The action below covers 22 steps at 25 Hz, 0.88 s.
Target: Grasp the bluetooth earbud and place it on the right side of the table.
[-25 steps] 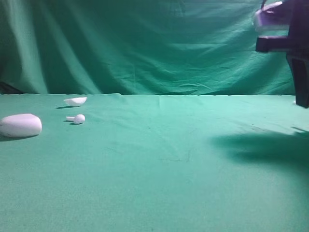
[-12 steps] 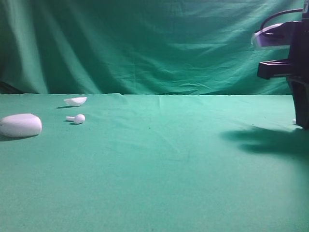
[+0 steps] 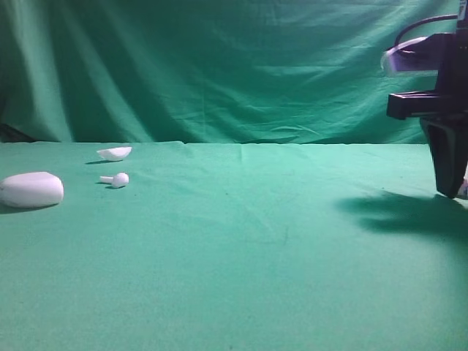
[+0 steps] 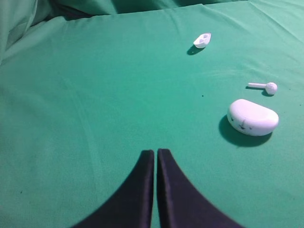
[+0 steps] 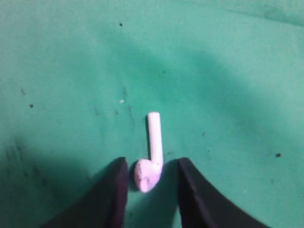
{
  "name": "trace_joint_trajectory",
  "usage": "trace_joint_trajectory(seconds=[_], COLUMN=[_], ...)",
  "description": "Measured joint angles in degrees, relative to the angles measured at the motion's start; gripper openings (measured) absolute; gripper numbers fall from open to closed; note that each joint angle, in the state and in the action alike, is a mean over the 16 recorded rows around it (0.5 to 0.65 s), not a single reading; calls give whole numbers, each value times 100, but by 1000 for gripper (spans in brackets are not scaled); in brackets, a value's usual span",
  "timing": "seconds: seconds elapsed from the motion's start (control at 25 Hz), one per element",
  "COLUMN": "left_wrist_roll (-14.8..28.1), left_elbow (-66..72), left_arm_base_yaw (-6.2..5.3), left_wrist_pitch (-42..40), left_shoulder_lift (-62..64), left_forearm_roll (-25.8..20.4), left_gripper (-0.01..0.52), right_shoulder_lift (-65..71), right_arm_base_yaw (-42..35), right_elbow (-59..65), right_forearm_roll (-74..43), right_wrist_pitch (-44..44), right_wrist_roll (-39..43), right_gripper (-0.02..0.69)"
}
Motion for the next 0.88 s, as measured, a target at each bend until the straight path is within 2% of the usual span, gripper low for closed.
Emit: trace_joint_trajectory(seconds=[0.24, 0.4, 0.52, 0.88], left_wrist_roll=[0, 0, 0, 0], left_elbow=[0, 0, 0, 0], left_arm_base_yaw=[0, 0, 0, 0], left_wrist_pitch=[0, 0, 0, 0], left_shoulder_lift=[0, 0, 0, 0], left_forearm_roll=[0, 0, 0, 0], left_gripper=[0, 0, 0, 0], right_shoulder_lift=[-302, -828, -1413, -3747], right_arm_base_yaw=[0, 0, 0, 0], right_elbow=[-175, -303, -387, -152], right_forearm_roll=[31, 169, 365, 1047], right_wrist_pitch=[277, 502, 658, 914], right_wrist_roll=[-6, -84, -213, -672], right_gripper=[338, 340, 299, 101])
